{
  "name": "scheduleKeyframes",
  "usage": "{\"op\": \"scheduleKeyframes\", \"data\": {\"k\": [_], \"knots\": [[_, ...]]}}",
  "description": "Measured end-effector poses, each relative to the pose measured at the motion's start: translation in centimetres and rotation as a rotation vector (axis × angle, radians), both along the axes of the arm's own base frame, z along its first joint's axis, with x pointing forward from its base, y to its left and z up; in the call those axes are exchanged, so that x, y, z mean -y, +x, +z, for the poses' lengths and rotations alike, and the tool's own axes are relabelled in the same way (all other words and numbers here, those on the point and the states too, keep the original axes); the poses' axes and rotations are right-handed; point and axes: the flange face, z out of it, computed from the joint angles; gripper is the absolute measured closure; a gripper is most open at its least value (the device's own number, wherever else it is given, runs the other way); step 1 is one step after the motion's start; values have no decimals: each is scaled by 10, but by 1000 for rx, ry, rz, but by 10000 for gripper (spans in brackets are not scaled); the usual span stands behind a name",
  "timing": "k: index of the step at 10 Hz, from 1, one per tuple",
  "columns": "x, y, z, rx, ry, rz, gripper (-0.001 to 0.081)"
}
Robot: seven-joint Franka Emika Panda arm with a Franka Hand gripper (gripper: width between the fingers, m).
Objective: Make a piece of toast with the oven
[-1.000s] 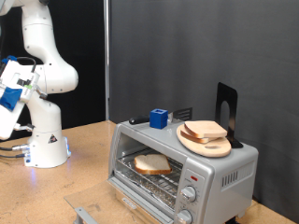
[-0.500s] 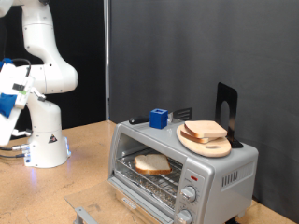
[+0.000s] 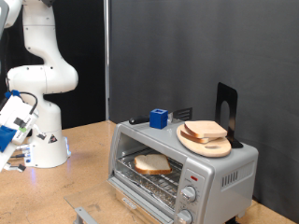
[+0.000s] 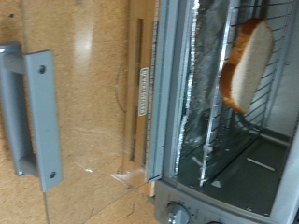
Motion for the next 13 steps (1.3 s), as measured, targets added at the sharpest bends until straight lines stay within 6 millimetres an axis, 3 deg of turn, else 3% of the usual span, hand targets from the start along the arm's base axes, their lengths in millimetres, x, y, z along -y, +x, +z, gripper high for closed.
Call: {"op": "scheduleKeyframes", "data": {"k": [2,6,11,13], "knots": [[-2,0,-7,-13,36,-67,-2],[-23,10,-61,-106,6,-140,-2],[-66,26,-129,-151,-40,-124,-2],[-87,29,-146,-151,-34,-89,-2]]}}
